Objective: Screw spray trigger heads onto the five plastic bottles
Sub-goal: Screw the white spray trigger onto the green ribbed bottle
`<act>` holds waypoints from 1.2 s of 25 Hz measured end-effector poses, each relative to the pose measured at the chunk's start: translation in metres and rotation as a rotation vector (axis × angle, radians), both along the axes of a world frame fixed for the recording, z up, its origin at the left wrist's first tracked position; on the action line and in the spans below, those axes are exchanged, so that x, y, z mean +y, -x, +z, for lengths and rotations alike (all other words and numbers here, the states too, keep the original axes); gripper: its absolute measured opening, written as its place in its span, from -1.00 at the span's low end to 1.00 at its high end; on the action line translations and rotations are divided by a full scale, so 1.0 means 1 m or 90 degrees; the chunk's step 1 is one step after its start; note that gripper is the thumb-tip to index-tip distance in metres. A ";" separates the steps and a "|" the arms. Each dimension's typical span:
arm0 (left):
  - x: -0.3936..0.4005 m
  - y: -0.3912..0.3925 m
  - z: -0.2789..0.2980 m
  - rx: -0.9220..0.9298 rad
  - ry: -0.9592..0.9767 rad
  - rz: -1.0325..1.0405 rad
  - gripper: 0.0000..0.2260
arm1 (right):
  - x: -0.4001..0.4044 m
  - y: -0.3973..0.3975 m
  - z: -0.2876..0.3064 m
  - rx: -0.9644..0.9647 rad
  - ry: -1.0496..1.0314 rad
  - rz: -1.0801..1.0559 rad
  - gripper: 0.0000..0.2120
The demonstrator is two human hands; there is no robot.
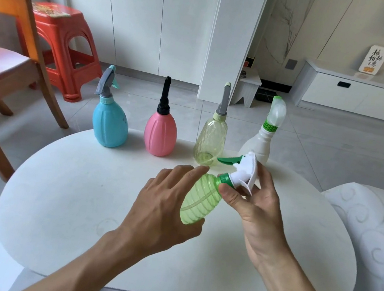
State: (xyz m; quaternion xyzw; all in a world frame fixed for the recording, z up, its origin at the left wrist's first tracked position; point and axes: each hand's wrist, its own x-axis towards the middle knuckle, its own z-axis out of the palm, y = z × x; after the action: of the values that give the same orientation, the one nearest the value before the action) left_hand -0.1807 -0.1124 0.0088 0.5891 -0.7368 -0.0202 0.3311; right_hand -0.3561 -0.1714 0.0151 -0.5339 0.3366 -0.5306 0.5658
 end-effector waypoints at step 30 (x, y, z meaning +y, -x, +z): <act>0.000 0.001 -0.001 -0.080 -0.015 -0.028 -0.13 | -0.006 0.012 -0.003 0.128 0.037 0.025 -0.33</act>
State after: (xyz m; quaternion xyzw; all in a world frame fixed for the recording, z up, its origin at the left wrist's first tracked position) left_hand -0.1814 -0.1128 0.0078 0.5769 -0.7684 0.0009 0.2771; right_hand -0.3683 -0.1775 0.0122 -0.6070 0.3654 -0.4727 0.5240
